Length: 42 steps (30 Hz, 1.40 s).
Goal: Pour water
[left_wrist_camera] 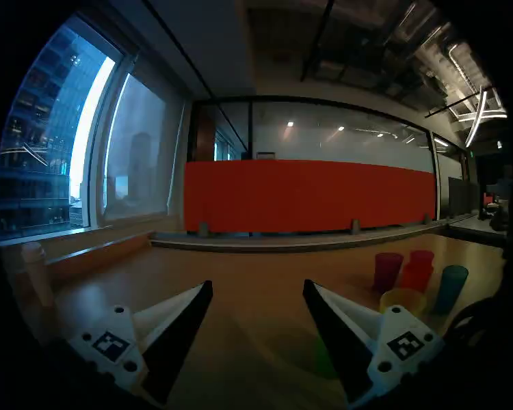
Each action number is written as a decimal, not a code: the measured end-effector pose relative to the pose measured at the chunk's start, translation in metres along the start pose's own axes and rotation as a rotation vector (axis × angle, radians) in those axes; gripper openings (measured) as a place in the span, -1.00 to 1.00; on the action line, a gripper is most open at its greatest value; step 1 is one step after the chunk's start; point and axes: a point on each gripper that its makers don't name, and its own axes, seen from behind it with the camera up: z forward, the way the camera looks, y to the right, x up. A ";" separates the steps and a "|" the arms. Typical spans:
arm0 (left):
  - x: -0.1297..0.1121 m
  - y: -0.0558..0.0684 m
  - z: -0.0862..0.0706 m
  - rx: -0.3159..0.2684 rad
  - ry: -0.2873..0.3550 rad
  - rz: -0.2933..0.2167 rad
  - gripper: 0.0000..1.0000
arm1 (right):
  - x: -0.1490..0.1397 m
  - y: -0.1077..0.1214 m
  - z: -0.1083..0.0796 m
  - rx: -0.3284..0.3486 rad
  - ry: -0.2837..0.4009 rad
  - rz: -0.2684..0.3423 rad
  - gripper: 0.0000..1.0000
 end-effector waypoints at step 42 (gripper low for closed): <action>-0.002 0.000 0.001 -0.001 -0.002 0.005 0.97 | -0.020 0.018 0.005 0.017 0.065 -0.066 1.00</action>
